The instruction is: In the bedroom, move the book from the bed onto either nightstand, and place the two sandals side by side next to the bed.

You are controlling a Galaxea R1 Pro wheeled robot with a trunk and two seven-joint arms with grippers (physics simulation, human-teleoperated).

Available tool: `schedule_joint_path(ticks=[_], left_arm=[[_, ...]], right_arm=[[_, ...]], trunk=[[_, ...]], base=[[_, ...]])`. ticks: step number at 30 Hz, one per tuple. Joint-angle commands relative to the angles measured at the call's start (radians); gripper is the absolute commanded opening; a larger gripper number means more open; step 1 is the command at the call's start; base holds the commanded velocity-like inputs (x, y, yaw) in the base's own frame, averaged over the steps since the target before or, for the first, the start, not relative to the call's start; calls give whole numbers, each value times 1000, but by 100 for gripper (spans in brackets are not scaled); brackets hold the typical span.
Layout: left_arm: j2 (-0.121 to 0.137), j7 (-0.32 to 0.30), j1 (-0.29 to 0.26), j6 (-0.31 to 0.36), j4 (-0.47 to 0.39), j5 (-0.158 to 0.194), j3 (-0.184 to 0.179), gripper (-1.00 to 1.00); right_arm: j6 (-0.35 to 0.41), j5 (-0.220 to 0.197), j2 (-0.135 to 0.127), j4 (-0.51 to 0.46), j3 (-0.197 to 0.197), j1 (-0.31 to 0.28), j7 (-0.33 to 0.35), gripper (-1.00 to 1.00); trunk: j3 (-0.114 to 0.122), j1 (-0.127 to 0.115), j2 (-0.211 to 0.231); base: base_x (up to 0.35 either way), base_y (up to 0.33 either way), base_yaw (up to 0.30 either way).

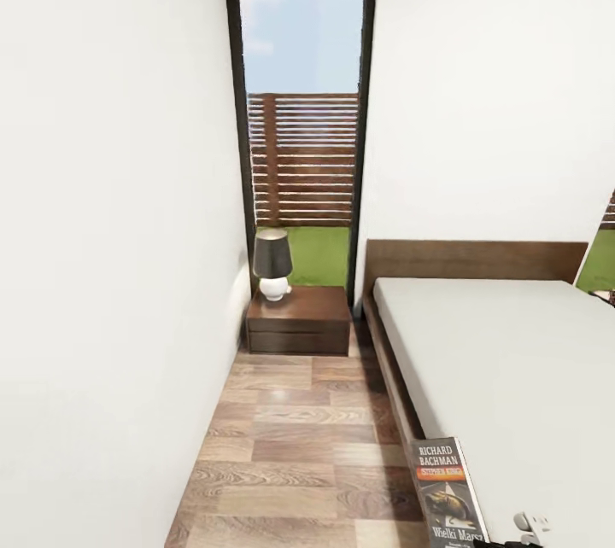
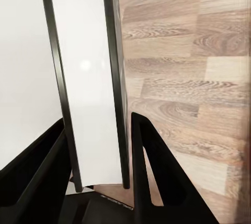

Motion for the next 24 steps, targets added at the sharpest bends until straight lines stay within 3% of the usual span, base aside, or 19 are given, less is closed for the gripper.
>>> schedule_joint_path(ticks=[1,24], left_arm=[[0,-3,0,-3,-1,-10,8,100],[0,-3,0,-3,0,-10,8,100]], right_arm=[[6,-12,0,-1,3,-1,2,-100],[5,-12,-1,1,3,-1,0,-100]], trunk=[[-2,1,-1],[-2,1,-1]], base=[[333,0,-152],[328,0,-10]])
